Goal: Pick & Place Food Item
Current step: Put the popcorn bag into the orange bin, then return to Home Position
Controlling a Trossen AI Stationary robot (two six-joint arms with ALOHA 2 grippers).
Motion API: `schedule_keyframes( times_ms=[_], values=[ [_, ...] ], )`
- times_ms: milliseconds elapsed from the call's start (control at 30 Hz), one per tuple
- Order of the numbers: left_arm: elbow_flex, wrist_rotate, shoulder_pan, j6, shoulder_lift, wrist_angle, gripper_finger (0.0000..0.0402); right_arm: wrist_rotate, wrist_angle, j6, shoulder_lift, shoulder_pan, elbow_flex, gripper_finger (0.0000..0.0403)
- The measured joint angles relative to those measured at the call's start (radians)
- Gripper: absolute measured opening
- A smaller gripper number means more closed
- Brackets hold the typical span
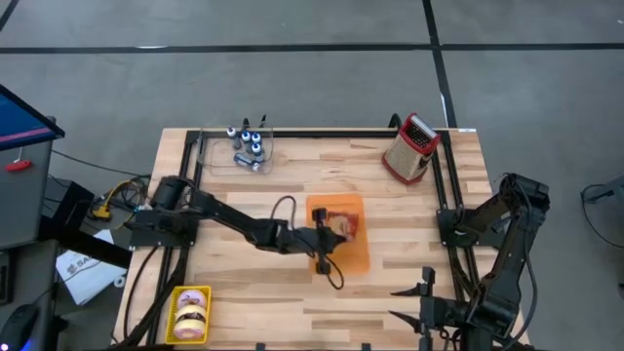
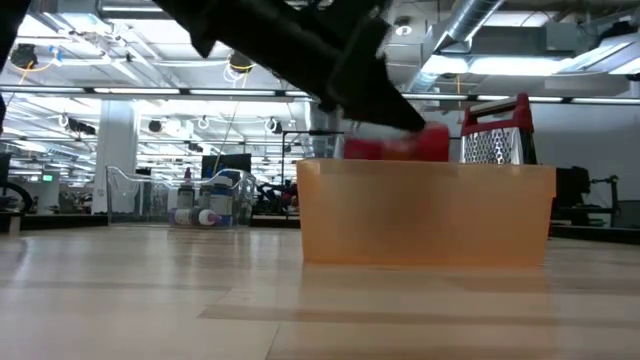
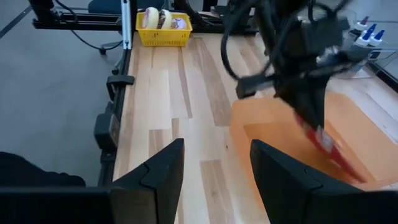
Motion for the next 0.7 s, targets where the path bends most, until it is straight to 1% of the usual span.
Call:
schedule_keyframes(
  times_ms=[100,200,400,533,633,700],
  values=[
    [0.064,-0.002,-0.019,-0.028,0.05,-0.023,0.0,-0.009,-0.003,0.0,0.0,0.005,0.0,0.0177],
    [0.104,0.002,-0.025,-0.032,0.072,-0.021,0.0,-0.009,-0.005,0.0,0.0,0.007,0.0,0.0177],
    [0.106,0.009,0.005,-0.032,0.052,-0.037,0.0006,-0.015,-0.004,0.001,0.0,0.013,0.0,0.0177],
    [0.107,0.031,0.035,-0.045,0.048,-0.054,0.0037,-0.019,-0.003,0.017,0.0,0.022,0.0,0.0177],
    [0.107,0.042,0.058,-0.066,0.044,-0.102,0.0076,-0.019,0.002,0.019,0.0,0.028,0.0,0.0177],
    [0.106,0.091,0.071,-0.07,0.026,-0.144,0.0106,-0.019,0.003,0.019,0.0,0.032,0.0,0.0177]
  ],
)
